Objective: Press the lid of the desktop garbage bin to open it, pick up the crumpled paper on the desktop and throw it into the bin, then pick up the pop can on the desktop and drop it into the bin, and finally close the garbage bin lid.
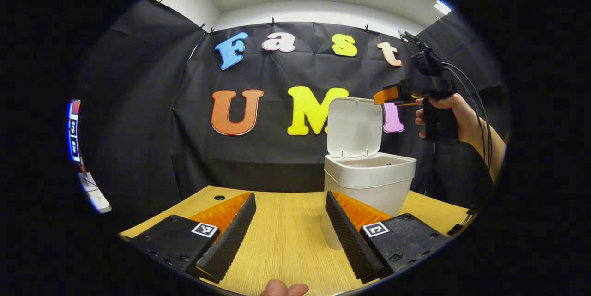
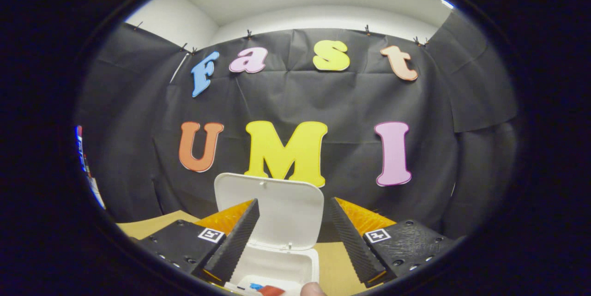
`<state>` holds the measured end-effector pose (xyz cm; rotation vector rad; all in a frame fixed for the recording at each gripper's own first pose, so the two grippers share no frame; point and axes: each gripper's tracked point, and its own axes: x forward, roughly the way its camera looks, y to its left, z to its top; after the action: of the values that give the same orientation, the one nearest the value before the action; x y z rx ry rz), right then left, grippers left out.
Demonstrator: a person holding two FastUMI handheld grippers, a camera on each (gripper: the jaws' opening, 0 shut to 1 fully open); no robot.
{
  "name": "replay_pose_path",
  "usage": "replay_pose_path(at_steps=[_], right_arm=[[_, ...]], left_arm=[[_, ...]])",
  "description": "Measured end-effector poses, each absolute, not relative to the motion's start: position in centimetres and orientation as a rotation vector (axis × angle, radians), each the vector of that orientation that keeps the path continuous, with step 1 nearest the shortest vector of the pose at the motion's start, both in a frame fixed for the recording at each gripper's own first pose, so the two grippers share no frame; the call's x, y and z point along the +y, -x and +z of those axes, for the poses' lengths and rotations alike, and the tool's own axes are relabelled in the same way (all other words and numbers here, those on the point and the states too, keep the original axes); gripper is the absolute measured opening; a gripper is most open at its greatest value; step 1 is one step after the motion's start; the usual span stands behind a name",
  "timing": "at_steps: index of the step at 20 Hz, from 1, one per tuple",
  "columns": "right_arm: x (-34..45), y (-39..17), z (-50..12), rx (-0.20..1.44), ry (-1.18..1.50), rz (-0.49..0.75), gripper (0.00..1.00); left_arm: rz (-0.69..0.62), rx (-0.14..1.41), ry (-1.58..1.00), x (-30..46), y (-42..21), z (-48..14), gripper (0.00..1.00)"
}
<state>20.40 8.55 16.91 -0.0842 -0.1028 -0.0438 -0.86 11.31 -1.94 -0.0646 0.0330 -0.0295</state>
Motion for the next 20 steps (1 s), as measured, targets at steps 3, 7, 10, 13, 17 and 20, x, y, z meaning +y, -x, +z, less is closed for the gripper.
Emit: replay_pose_path(at_steps=[3, 7, 10, 13, 17, 20], right_arm=[[9.3, -21.7, 19.2, -0.160, 0.083, -0.048, 0.96], [9.9, -23.1, 22.0, -0.259, 0.053, -0.071, 0.94], [10.2, -24.7, 21.6, -0.253, 0.044, -0.075, 0.94], [10.6, -26.3, 21.3, -0.233, 0.039, -0.072, 0.94], [10.9, -27.1, 21.4, -0.240, 0.034, -0.059, 0.94], [11.0, -27.9, 21.4, -0.236, -0.004, -0.053, 0.96]], left_arm=[[-0.032, 0.037, 0.109, 11.2, 0.6, -2.1, 0.98], [-0.003, 0.037, 0.093, 12.7, -0.1, -2.1, 0.98], [-0.002, 0.042, 0.099, 13.3, -0.8, -2.1, 0.98], [-0.005, 0.034, 0.122, 13.5, -1.0, -1.7, 0.98], [-0.006, 0.048, 0.119, 13.7, -1.7, -2.4, 0.98], [-0.004, 0.067, 0.120, 13.9, -1.9, -2.8, 0.98]])
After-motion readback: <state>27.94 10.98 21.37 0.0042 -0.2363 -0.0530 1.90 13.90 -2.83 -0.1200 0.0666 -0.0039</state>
